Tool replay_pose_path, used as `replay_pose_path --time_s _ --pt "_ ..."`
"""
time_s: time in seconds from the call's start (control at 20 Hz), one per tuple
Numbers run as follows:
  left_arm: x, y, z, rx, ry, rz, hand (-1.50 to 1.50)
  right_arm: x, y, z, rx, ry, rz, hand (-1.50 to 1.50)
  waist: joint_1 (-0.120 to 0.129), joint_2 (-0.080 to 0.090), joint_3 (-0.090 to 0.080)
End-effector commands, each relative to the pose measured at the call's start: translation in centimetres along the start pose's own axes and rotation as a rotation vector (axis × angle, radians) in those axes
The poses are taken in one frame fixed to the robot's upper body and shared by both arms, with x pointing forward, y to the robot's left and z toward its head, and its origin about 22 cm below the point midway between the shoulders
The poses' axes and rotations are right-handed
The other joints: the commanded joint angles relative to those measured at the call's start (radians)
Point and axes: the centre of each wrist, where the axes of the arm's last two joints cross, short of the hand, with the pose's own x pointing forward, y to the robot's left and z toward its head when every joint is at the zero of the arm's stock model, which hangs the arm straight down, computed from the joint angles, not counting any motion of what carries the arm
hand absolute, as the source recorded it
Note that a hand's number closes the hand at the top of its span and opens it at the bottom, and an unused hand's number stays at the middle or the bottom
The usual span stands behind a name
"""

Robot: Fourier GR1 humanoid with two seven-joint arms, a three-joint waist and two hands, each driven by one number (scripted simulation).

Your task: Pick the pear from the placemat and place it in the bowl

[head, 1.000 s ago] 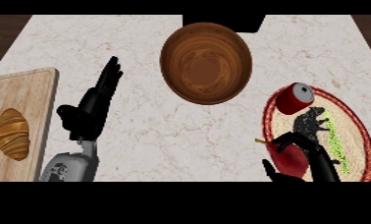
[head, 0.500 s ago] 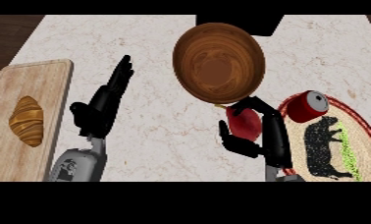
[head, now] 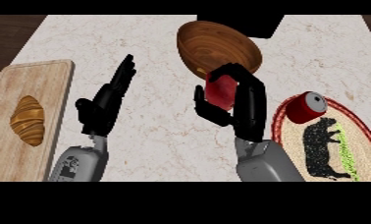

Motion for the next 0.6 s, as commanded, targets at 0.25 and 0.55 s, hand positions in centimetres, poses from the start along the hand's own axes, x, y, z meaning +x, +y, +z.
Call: replay_pose_path --time_s 0.25,0.55 --pt "-0.1 0.2 -0.2 0.009 0.005 -0.009 0.0 6.9 1.8 -5.9 -0.131 0.056 0.117 1.5 0.002 -0.007 -0.001" --pt "-0.3 -0.7 -0.4 0.001 0.019 0.001 0.0 13.6 2.4 -9.9 -0.21 0.151 0.237 1.5 -0.012 -0.009 0.003"
